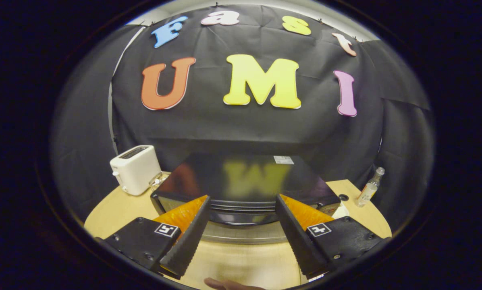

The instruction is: Open the toaster oven, put the food inside, and close the toaster oven door.

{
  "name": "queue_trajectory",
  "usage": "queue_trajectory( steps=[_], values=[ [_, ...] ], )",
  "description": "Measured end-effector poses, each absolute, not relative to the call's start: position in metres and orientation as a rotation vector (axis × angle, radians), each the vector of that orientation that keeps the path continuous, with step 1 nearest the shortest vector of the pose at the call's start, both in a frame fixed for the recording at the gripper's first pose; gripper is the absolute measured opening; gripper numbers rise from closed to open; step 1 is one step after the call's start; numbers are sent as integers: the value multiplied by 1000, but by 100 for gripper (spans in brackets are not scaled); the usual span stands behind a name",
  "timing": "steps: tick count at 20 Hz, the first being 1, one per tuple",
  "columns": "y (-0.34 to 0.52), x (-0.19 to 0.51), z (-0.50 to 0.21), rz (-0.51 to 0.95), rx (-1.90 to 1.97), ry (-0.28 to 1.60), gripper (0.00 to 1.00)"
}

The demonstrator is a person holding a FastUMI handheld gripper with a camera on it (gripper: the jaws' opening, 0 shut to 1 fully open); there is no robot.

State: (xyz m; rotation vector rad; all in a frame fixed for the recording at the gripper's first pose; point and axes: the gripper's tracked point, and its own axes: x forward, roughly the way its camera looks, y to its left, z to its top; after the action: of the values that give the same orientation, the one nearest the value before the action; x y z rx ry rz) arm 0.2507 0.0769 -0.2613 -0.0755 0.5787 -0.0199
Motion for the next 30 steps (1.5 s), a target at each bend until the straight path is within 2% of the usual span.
queue_trajectory(
  steps=[11, 15, 30],
  values=[
    [81, 266, -270, 45, -38, 669, 99],
    [80, 262, -268, 56, -10, 596, 99],
    [79, 160, -287, 76, -67, 591, 99]
  ],
)
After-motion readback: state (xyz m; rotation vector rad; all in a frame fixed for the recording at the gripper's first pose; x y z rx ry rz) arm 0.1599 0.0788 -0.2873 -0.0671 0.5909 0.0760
